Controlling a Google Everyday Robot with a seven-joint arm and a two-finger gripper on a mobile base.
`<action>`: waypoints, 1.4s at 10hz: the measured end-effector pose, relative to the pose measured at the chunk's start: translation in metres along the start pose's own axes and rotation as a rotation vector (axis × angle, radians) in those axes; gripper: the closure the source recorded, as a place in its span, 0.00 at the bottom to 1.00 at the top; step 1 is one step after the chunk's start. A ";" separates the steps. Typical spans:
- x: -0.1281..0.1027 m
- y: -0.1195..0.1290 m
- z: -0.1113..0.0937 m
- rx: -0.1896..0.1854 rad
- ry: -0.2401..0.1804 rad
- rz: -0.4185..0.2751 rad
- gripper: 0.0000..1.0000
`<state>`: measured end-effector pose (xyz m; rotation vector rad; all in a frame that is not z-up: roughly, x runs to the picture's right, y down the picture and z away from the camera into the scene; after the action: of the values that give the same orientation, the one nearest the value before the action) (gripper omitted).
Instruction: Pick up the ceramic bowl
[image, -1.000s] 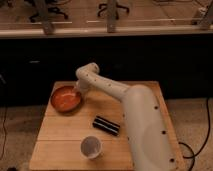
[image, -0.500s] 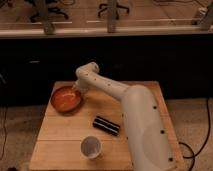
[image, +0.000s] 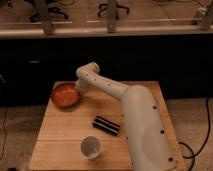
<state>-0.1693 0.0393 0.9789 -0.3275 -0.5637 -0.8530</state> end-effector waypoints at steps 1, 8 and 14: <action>0.002 -0.001 -0.001 0.003 0.003 0.001 0.72; 0.010 -0.004 -0.013 0.023 0.024 0.005 0.89; 0.007 -0.008 -0.020 0.038 0.037 0.009 0.79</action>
<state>-0.1653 0.0199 0.9678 -0.2787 -0.5431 -0.8373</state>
